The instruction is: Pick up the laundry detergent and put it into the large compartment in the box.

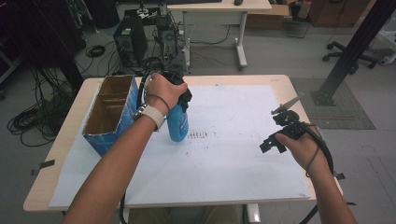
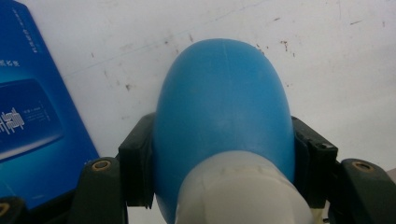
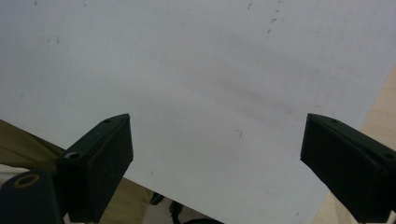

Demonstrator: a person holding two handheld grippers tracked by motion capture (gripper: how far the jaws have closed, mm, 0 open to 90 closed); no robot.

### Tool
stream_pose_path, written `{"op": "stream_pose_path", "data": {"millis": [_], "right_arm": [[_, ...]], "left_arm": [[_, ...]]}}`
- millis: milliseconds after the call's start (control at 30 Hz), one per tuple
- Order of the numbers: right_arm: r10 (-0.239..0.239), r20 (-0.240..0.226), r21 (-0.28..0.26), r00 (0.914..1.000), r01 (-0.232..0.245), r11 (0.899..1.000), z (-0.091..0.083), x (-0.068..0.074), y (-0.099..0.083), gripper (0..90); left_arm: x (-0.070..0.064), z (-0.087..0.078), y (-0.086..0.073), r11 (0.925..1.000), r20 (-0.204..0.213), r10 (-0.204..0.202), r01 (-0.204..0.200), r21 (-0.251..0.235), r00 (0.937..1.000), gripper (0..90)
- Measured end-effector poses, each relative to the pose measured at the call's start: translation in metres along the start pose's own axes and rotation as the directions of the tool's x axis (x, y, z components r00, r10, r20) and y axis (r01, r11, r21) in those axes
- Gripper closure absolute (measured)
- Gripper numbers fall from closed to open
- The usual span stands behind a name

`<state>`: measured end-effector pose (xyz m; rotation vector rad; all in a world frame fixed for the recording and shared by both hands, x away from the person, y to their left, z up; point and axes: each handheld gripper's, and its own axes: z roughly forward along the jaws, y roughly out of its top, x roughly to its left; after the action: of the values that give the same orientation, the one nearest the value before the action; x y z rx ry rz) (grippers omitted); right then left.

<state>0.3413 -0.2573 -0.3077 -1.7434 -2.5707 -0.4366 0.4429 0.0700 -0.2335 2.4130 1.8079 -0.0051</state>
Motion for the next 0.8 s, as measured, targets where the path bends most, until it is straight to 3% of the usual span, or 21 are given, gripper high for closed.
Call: {"op": "stream_pose_path", "data": {"millis": [800], "right_arm": [[-0.017,-0.001,-0.009,0.9999,0.017,1.000,-0.004,0.005,0.003,9.3]], "left_arm": [[0.004,-0.040,-0.011,0.9996,-0.008,-0.011,0.011,-0.026,0.9999,37.6]]}}
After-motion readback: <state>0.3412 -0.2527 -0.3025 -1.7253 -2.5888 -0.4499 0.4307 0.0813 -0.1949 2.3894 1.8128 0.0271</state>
